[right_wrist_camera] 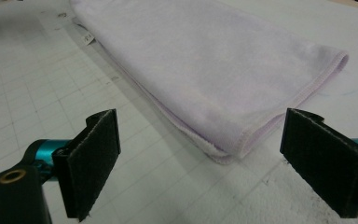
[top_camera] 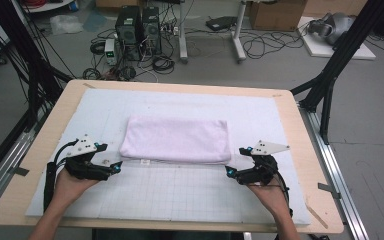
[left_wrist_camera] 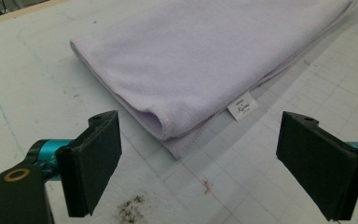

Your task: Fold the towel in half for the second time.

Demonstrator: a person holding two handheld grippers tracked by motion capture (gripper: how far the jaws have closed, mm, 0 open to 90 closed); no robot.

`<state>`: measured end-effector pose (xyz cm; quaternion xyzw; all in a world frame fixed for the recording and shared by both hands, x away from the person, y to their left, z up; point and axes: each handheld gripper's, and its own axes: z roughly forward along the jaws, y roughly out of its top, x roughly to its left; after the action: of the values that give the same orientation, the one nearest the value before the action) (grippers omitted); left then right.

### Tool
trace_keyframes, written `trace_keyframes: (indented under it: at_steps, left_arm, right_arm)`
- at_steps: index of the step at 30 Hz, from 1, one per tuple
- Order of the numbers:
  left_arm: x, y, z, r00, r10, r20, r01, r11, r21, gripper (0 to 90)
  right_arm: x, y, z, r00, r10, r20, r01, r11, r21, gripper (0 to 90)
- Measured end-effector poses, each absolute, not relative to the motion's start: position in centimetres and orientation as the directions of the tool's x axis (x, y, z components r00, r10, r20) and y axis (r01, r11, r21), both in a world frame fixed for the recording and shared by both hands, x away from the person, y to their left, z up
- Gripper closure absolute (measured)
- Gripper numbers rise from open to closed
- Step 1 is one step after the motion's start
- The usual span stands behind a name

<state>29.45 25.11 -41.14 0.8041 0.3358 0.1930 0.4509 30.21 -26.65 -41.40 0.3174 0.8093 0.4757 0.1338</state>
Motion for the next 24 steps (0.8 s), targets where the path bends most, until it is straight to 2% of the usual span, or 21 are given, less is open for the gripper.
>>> trace_keyframes:
  at_steps: [24]
  left_arm:
    - [26.5, 25.8, -41.7, 0.693, 0.721, 0.013, 0.365, -0.367, 0.855, 14.5]
  right_arm:
    - [26.5, -28.0, -42.0, -0.754, 0.652, 0.080, 0.376, 0.329, 0.866, 11.2]
